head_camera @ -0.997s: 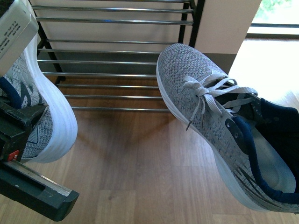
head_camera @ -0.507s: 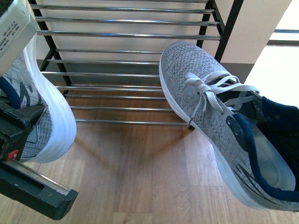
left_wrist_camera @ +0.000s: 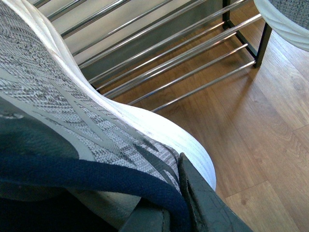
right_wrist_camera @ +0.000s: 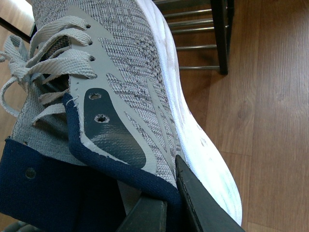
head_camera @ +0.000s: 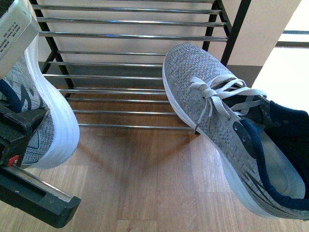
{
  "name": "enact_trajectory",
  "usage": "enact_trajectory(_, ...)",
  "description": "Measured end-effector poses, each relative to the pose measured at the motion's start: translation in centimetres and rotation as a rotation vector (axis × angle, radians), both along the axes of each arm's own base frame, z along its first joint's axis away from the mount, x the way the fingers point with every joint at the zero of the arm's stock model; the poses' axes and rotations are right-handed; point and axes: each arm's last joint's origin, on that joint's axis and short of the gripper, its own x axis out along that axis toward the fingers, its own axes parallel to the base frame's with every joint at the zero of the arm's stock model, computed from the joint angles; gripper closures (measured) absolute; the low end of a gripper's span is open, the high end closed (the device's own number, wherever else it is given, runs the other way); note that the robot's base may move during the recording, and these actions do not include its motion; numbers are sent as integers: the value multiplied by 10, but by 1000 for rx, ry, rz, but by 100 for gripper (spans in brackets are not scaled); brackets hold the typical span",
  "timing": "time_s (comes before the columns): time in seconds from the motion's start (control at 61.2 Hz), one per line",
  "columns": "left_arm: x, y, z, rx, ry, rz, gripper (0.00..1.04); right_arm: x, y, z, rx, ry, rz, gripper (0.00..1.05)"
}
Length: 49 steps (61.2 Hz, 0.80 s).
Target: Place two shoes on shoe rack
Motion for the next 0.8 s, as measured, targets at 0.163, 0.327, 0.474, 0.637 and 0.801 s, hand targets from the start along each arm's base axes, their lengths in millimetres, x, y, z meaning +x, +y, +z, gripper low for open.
enact_trajectory(0.163,0,0,0,0,0,0,103,0,0,0,0,0,0,104)
enact_trajectory(0.327,0,0,0,0,0,0,103,0,0,0,0,0,0,104)
enact_trajectory(0.474,0,0,0,-1,1,-2,103,0,0,0,0,0,-1,104)
enact_trajectory(0.637,0,0,0,-1,1,-1,103,0,0,0,-1,0,-1,104)
enact_trajectory(0.801,0,0,0,-1,0,-1,103,0,0,0,0,0,-1,104)
